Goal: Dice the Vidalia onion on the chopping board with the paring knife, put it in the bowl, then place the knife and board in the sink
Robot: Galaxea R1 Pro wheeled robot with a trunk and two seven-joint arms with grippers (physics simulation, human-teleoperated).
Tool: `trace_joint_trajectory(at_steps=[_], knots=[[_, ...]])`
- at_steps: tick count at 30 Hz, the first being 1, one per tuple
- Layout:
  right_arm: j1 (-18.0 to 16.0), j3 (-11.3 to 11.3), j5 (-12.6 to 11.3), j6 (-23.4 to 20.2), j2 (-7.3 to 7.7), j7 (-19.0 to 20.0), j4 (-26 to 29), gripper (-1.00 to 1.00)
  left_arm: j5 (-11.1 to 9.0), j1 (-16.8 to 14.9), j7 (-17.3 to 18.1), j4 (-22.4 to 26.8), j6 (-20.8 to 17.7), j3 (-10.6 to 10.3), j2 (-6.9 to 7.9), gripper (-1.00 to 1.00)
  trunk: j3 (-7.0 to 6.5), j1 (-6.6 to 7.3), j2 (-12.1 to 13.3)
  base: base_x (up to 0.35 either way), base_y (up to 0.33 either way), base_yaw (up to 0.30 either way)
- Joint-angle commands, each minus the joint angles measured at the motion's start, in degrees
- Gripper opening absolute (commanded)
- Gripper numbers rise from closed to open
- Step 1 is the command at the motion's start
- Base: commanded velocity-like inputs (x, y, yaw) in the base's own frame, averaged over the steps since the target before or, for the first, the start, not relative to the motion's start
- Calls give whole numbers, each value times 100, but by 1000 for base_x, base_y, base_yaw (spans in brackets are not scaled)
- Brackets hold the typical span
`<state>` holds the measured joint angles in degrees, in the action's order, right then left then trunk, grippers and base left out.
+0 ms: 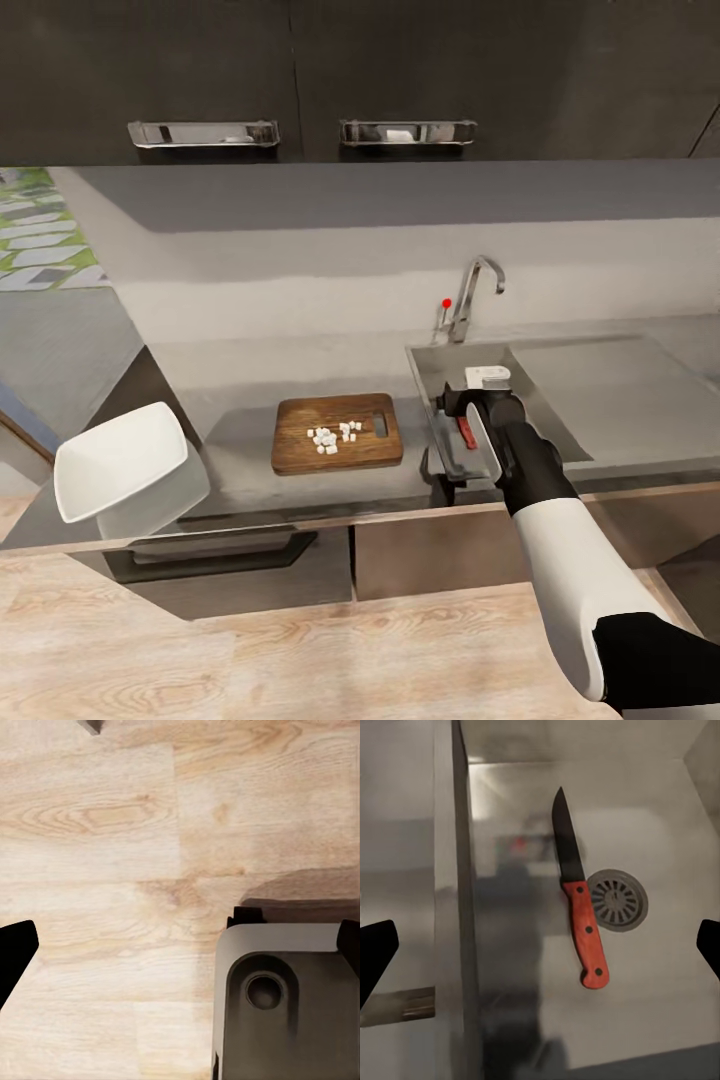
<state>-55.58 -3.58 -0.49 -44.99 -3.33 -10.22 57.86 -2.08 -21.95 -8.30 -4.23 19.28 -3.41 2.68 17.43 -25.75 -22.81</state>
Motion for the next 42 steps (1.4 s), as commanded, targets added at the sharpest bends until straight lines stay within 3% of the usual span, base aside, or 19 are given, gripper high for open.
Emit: trace_joint_trajectory(at_steps=[1,17,42], knots=[[-5,-10,-5,-26,0,-27,-4,100,-20,-11,-14,-25,41,-37,0,100,10,-3,-11,0,0,15],[-5,-12,-7,-19,-10,-24,-13,100,-20,-9,-14,-25,41,-37,2,100,9,-3,-11,0,0,228],[-5,-12,4,-19,-10,-22,-354,100,-20,-7,-14,-25,32,-37,-3,100,9,-3,-11,0,0,55]])
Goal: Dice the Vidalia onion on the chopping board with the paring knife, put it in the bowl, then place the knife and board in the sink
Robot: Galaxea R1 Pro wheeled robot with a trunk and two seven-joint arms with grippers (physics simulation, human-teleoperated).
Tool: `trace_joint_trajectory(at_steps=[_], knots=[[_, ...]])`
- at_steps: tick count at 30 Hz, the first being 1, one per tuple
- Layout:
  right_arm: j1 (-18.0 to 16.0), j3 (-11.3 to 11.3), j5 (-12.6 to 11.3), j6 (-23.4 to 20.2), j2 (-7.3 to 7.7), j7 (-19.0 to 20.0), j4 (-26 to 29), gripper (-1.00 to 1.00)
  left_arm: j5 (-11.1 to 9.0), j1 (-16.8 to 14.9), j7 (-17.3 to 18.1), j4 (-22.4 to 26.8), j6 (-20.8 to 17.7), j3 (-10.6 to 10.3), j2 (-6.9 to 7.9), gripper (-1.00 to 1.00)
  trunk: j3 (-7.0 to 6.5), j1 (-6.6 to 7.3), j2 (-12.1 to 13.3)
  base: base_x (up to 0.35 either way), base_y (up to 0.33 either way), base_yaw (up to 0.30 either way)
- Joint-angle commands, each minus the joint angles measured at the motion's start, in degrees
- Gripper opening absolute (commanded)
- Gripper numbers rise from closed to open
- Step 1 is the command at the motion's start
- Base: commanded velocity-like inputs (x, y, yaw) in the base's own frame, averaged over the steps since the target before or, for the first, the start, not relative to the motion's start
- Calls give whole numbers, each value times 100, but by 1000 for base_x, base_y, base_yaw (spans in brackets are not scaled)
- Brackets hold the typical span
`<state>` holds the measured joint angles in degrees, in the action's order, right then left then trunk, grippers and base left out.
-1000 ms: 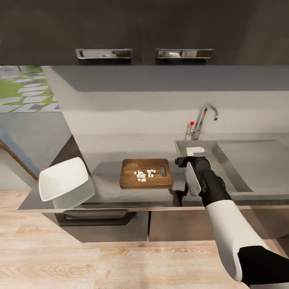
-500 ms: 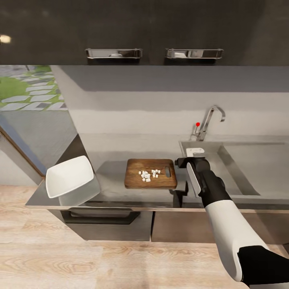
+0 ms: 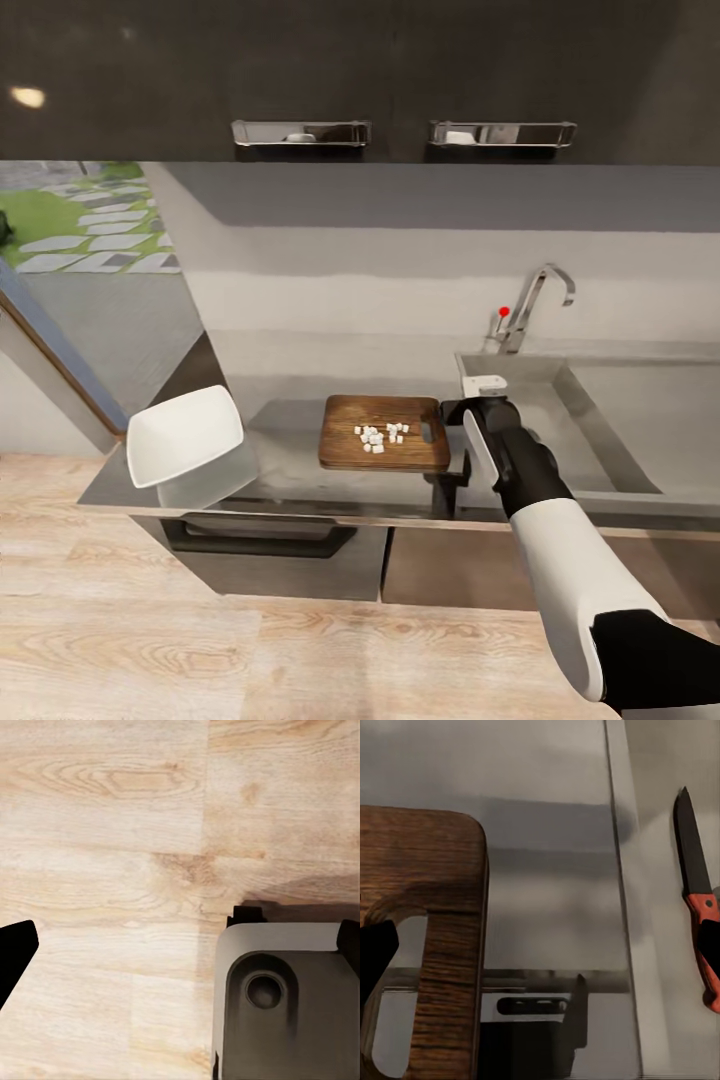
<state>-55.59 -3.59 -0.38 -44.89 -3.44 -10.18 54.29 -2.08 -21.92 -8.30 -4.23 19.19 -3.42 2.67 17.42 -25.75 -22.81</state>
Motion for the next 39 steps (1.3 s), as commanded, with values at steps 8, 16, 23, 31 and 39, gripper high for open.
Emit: trace_joint_trajectory(at_steps=[8,16,23,31,39], knots=[[-5,-10,-6,-28,7,-19,-23,100,-20,-12,-14,-25,41,-36,-3,100,13,-3,-11,0,0,19],[-5,-10,-6,-28,3,-19,-26,100,-20,-13,-14,-25,41,-36,-2,100,52,-3,-11,0,0,0],[-5,-13,-9,-28,1,-13,-40,100,-20,-14,-14,-25,41,-36,-3,100,86,-3,-11,0,0,0],[-5,-26,-8,-28,-13,-1,-121,100,-20,-12,-14,-25,41,-36,-3,100,91,-3,-11,0,0,0],[-5,-27,-6,-19,-16,-10,-129,100,-20,-14,-14,-25,41,-36,-3,100,91,-3,-11,0,0,4]])
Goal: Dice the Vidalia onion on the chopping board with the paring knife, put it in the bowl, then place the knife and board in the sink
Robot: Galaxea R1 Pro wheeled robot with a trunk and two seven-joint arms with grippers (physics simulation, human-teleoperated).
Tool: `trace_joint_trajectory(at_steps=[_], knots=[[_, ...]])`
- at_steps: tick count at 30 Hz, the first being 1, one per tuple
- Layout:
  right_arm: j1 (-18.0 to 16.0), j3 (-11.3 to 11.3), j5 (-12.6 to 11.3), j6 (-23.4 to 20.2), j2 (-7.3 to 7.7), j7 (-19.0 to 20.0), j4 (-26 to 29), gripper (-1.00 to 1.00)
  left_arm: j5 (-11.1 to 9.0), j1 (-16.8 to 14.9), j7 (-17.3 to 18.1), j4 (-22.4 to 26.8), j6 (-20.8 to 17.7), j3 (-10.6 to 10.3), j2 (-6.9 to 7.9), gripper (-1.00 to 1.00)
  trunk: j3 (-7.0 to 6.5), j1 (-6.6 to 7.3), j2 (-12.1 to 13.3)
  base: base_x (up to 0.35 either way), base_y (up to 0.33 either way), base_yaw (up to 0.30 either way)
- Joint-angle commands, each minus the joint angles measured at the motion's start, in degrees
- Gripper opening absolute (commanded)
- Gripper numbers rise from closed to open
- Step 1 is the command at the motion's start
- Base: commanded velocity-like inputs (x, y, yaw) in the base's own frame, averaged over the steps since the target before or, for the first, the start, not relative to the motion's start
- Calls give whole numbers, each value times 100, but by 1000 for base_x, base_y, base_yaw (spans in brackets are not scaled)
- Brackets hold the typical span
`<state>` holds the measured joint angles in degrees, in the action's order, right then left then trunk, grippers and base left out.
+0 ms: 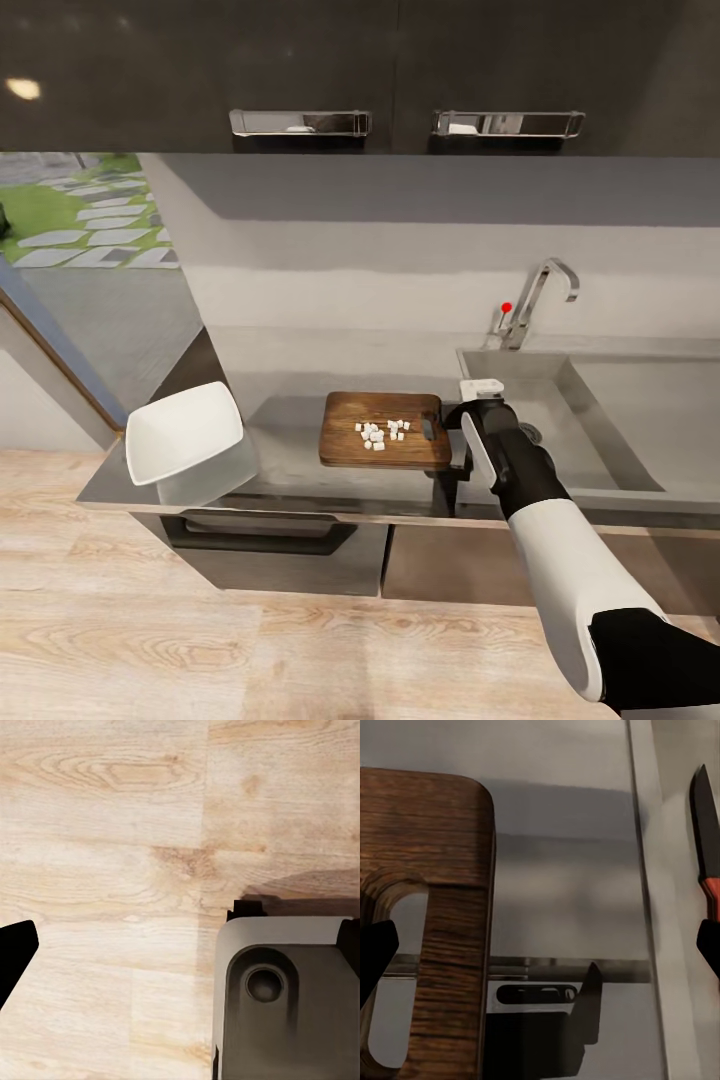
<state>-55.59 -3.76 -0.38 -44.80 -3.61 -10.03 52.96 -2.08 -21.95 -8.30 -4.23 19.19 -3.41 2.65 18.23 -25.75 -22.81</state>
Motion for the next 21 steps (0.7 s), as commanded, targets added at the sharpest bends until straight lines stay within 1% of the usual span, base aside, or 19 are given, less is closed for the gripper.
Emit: trace_joint_trajectory(at_steps=[1,13,21], knots=[[-5,-10,-6,-29,1,-25,4,100,-20,-11,-14,-25,41,-37,-2,100,10,-3,-11,0,0,31],[-5,-10,-9,-29,1,-25,4,100,-20,-10,-14,-25,41,-37,-2,100,10,-3,-11,0,0,4],[-5,-10,-6,-29,1,-25,4,100,-20,-9,-14,-25,41,-37,-2,100,60,-3,-11,0,0,0]])
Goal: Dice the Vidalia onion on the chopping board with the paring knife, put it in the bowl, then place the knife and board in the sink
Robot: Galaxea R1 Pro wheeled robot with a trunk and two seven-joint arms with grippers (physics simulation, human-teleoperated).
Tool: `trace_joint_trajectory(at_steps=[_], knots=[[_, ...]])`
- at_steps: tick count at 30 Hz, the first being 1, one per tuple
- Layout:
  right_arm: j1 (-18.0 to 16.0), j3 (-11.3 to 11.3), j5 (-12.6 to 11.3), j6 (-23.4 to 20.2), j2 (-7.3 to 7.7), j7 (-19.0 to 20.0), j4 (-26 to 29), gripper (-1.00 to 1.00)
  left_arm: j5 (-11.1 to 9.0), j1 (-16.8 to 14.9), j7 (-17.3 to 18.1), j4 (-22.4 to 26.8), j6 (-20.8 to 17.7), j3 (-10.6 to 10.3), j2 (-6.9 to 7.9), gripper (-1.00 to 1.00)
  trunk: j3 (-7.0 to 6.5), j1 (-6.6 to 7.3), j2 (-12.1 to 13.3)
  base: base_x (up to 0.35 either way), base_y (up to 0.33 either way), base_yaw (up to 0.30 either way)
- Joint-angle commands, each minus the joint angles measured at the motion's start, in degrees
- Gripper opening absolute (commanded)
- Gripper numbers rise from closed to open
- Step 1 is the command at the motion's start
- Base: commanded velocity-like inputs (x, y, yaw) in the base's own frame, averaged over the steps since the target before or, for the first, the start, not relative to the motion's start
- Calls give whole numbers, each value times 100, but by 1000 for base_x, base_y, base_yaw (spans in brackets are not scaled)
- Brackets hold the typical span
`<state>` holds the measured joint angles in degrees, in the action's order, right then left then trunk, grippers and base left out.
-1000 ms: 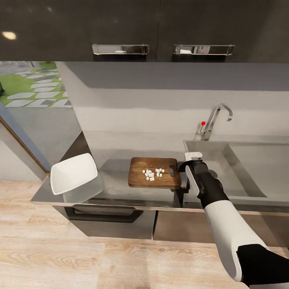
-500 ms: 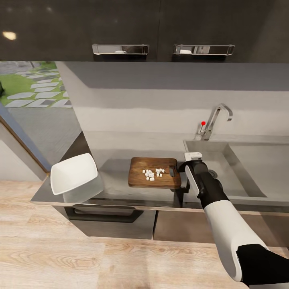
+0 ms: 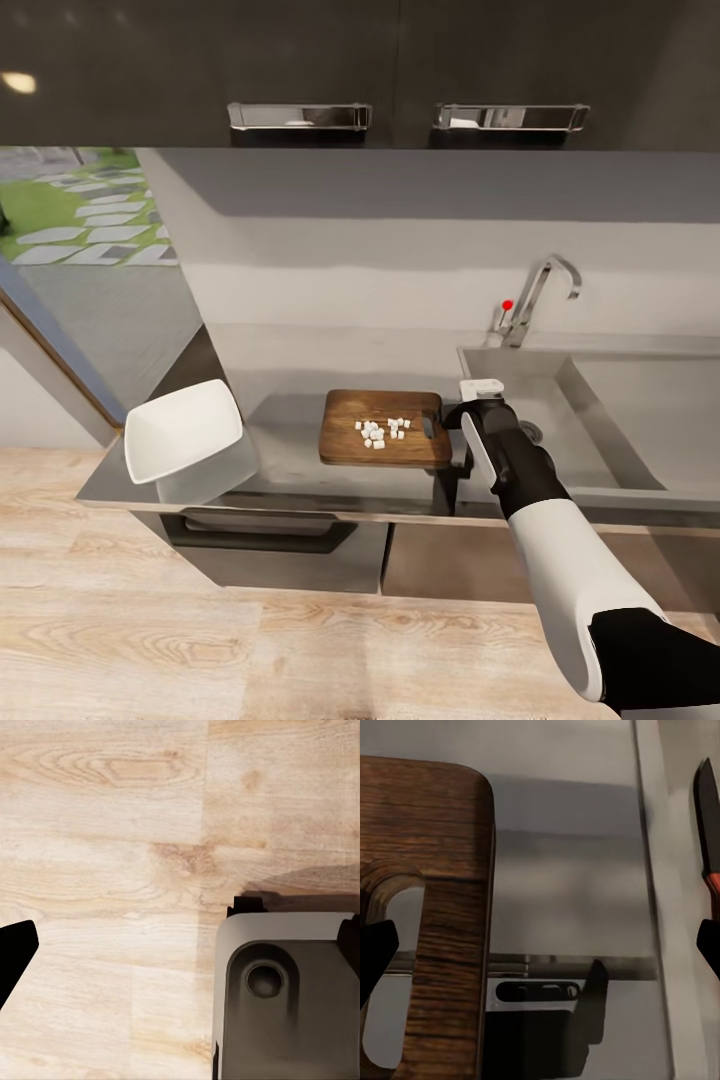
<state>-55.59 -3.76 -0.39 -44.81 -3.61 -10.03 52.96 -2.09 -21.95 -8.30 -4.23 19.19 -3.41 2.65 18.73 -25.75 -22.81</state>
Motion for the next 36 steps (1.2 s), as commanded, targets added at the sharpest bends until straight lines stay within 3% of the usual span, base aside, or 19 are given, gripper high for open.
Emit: trace_joint_trajectory(at_steps=[1,36], knots=[[-5,-10,-5,-28,1,-25,4,100,-20,-11,-14,-25,41,-37,-2,100,13,-3,-11,0,0,0],[-5,-19,-5,-19,-76,-16,-128,100,-20,-11,-14,-25,41,-37,-2,100,111,-3,-11,0,0,0]])
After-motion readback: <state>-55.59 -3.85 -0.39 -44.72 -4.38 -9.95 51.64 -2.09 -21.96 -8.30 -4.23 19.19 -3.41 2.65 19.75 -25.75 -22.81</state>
